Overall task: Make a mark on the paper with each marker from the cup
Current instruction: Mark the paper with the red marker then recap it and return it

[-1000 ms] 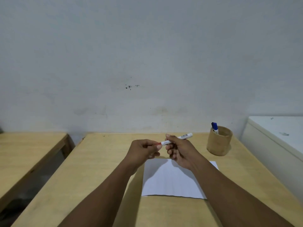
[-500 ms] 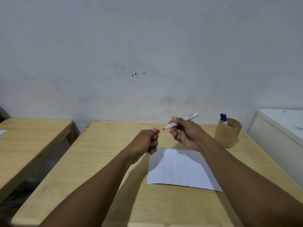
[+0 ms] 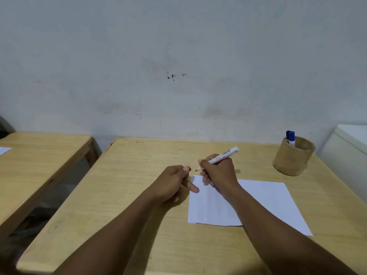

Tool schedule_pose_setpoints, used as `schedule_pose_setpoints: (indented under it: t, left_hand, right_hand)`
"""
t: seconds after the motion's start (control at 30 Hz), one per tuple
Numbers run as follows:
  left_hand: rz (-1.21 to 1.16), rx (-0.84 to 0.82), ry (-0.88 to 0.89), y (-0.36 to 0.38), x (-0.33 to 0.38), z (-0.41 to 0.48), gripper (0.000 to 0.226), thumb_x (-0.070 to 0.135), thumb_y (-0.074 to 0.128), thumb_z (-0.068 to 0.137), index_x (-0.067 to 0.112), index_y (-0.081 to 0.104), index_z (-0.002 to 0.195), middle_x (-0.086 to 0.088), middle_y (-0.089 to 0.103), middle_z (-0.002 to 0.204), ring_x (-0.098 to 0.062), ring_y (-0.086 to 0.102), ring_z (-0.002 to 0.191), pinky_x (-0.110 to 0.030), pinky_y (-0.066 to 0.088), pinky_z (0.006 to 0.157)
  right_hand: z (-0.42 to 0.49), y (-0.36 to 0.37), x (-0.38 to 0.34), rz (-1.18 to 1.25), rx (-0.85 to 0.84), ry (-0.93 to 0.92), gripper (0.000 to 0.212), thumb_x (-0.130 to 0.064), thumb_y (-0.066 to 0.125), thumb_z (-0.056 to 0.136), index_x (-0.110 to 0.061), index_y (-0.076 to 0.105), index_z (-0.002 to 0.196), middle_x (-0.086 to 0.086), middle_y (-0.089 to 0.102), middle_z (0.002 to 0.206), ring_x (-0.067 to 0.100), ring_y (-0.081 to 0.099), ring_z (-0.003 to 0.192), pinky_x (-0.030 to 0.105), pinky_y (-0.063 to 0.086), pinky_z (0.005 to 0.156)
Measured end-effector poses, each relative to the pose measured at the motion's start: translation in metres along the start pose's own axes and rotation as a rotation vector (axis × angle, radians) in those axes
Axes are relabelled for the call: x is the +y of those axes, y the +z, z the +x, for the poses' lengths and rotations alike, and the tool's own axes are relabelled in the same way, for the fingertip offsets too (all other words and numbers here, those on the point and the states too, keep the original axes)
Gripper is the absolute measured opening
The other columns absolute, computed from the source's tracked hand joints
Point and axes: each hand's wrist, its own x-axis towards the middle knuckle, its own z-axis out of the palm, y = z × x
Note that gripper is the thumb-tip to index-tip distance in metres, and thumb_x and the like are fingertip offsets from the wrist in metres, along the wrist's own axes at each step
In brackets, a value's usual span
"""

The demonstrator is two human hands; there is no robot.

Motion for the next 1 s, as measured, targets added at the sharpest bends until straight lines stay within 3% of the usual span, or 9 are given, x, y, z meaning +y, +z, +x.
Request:
schedule_pose_setpoints:
  t: [0.13, 0.27, 0.37, 0.7, 0.9, 1.0]
  left_hand:
    - [0.058, -0.134, -0.117, -0.012, 0.002, 0.002, 0.036, 0.037, 0.039, 0.108, 0.008, 0.047, 0.087, -0.005, 0.082, 0.104, -0.019, 0.038, 0.031, -0.023, 0.039, 0.041]
    - [0.029, -0.191, -0.253, -0.02, 0.003, 0.006, 0.036, 0.042, 0.036, 0.106, 0.012, 0.045, 0.089, 0.0, 0.081, 0.109, -0.019, 0.042, 0.033, -0.025, 0.024, 0.042]
    - [-0.013, -0.195, -0.321, -0.021, 0.005, 0.011, 0.035, 0.04, 0.032, 0.107, 0.014, 0.042, 0.086, -0.002, 0.082, 0.108, -0.021, 0.044, 0.035, -0.021, 0.022, 0.037]
    - [-0.028, -0.197, -0.351, -0.021, 0.005, 0.014, 0.034, 0.038, 0.033, 0.108, 0.015, 0.041, 0.084, -0.003, 0.082, 0.107, -0.02, 0.05, 0.032, -0.018, 0.023, 0.034]
    - [-0.012, -0.202, -0.344, -0.02, 0.006, 0.013, 0.034, 0.039, 0.033, 0.108, 0.015, 0.04, 0.086, -0.001, 0.082, 0.107, -0.021, 0.056, 0.034, -0.021, 0.024, 0.037]
    - [-0.014, -0.211, -0.34, -0.02, 0.007, 0.012, 0.032, 0.04, 0.033, 0.107, 0.015, 0.04, 0.088, -0.001, 0.082, 0.108, -0.023, 0.06, 0.038, -0.024, 0.026, 0.041]
  right_hand:
    - [0.0, 0.004, 0.012, -0.109, 0.034, -0.045, 0.019, -0.02, 0.078, 0.08, -0.004, 0.066, 0.079, 0.016, 0.074, 0.064, 0.026, 0.066, 0.047, 0.028, 0.044, 0.044]
    - [-0.002, 0.004, 0.012, -0.156, -0.001, -0.062, 0.016, -0.015, 0.078, 0.08, -0.001, 0.069, 0.083, 0.013, 0.078, 0.069, 0.026, 0.072, 0.054, 0.033, 0.049, 0.049]
    - [-0.002, 0.004, 0.015, -0.135, -0.043, -0.074, 0.016, -0.015, 0.081, 0.077, -0.003, 0.07, 0.081, 0.013, 0.078, 0.072, 0.027, 0.073, 0.058, 0.034, 0.05, 0.052]
    - [0.001, 0.005, 0.021, -0.165, -0.088, -0.114, 0.019, -0.018, 0.084, 0.076, -0.004, 0.071, 0.078, 0.008, 0.075, 0.064, 0.025, 0.069, 0.057, 0.045, 0.061, 0.065]
    - [0.002, 0.002, 0.018, -0.079, -0.146, -0.061, 0.01, -0.003, 0.077, 0.079, -0.001, 0.069, 0.074, 0.008, 0.074, 0.064, 0.027, 0.065, 0.055, 0.031, 0.05, 0.053]
    - [0.002, 0.001, 0.008, -0.027, -0.093, -0.042, 0.015, -0.013, 0.077, 0.084, -0.003, 0.068, 0.078, 0.01, 0.071, 0.063, 0.024, 0.062, 0.05, 0.026, 0.041, 0.044]
